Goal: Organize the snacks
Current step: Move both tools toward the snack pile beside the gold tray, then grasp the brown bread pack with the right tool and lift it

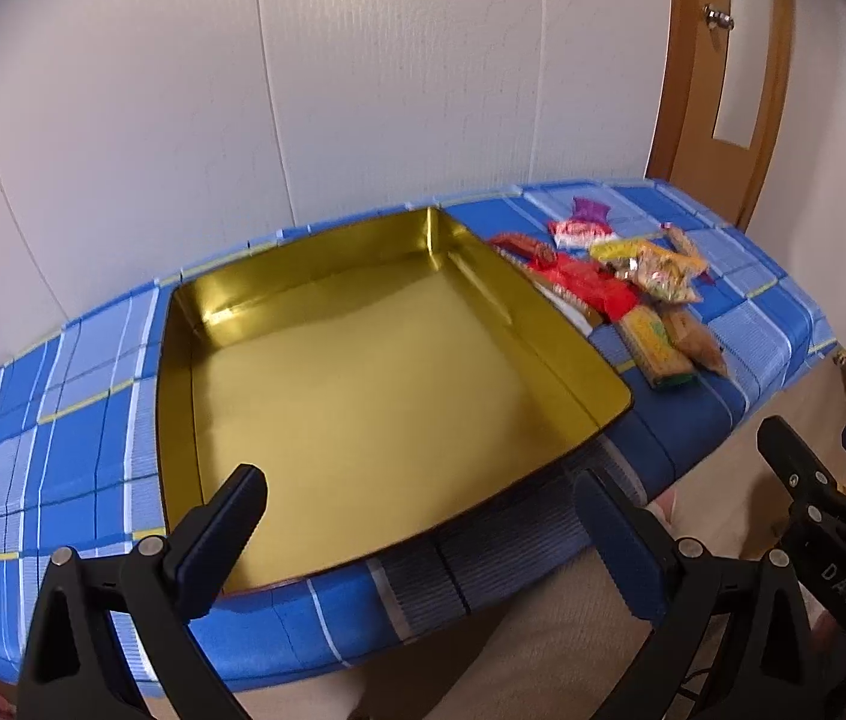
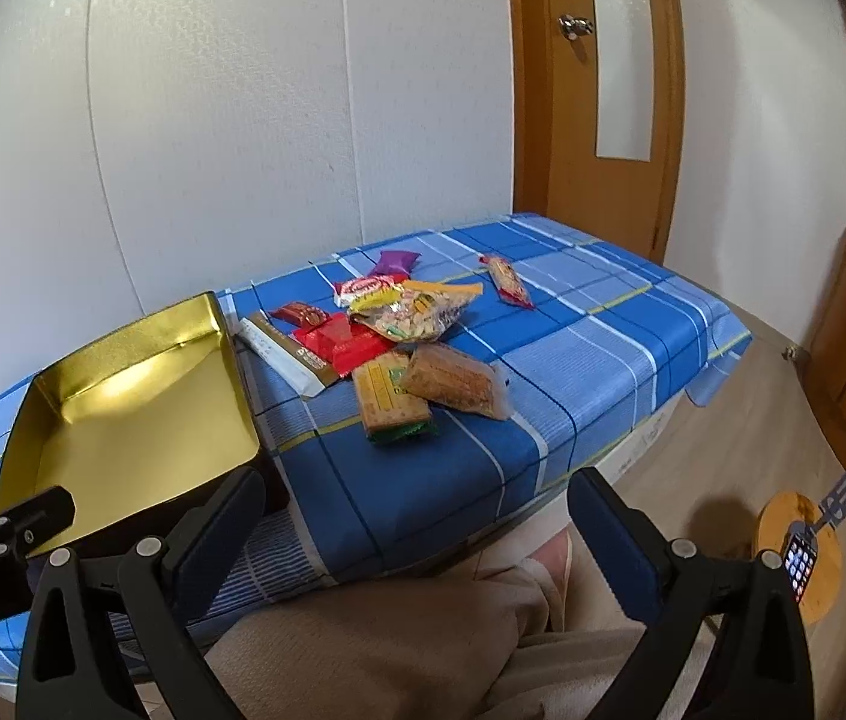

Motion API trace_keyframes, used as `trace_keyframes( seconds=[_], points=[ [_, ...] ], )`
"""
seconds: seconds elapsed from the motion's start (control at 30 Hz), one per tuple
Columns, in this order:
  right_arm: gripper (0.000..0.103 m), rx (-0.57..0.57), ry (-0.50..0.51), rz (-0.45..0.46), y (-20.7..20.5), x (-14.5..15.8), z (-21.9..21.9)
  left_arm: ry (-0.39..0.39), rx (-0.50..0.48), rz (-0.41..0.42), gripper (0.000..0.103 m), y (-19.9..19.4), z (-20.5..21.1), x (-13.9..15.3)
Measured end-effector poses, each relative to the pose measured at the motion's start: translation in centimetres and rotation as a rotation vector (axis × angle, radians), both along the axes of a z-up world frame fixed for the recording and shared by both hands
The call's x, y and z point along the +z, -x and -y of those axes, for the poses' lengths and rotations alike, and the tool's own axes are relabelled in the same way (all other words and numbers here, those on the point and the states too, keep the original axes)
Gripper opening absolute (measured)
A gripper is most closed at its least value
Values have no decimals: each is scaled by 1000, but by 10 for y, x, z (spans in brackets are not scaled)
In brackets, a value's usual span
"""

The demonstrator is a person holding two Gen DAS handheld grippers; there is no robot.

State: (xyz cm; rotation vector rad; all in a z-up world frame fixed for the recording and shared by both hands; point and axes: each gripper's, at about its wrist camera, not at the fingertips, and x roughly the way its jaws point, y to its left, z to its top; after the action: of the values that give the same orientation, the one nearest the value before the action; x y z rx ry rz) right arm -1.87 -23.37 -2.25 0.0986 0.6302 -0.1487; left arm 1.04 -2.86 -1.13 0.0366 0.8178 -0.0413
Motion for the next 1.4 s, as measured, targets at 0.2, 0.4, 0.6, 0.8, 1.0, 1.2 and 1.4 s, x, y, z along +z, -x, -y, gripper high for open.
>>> trace_keyframes(
  seconds=[0.2,0.4,0.6,0.8,1.0,1.2,1.4],
  points=[
    [103,41,-4,20,-3,-7,9,109,-56,-19,103,-6,0,-2],
    [103,49,-27,41,-5,-17,27,269,-58,-121,103,-14,2,-15],
    [103,55,-32,34,-12,-28,45,252,-67,-90,103,-15,17,-13],
    [103,84,-64,0,-19,-39,60,205,-106,-86,103,-19,26,-12],
    [96,96,-81,-50,-46,-41,104,177,-144,-66,103,-24,35,-6],
    [90,289,-10,-97,-98,-38,114,199,-199,-49,103,-30,44,-3],
    [90,570,131,-199,-159,-56,93,238,-243,-74,103,-38,53,1]
  ],
)
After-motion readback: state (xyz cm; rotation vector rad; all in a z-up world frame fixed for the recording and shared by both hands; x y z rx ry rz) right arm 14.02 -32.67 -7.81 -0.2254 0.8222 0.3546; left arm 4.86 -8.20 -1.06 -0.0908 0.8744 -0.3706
